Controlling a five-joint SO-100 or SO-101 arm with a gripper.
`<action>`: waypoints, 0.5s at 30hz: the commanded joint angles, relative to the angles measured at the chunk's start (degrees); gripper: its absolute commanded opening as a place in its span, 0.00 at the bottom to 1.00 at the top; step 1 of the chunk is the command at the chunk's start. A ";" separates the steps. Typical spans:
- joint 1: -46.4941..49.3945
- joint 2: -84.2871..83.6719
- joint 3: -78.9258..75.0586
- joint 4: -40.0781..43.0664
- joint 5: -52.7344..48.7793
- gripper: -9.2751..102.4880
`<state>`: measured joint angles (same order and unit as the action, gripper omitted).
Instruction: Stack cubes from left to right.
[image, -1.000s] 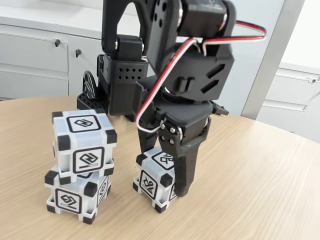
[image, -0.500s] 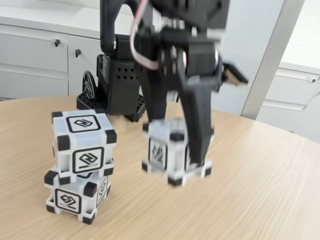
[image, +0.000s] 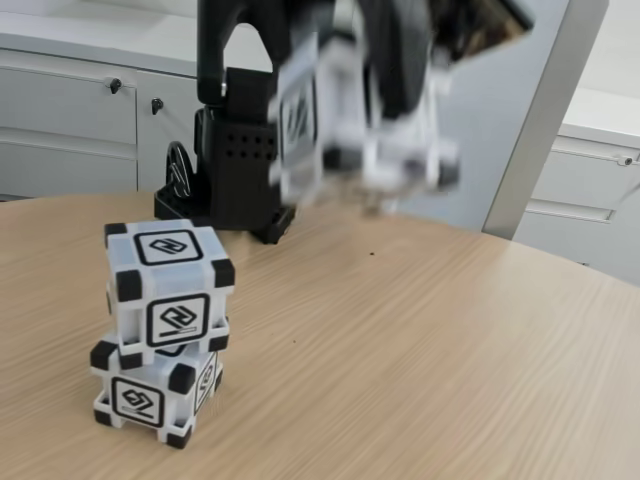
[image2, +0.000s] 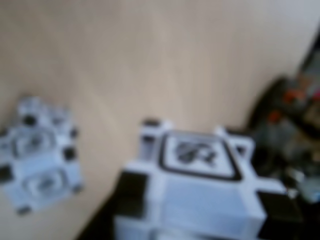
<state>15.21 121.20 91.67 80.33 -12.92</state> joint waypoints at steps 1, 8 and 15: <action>0.53 1.67 -9.14 7.21 -0.35 0.23; 0.44 -5.45 -21.88 18.72 0.09 0.23; 0.88 -16.88 -24.79 18.54 -0.44 0.22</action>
<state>15.21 107.31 70.05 98.44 -13.36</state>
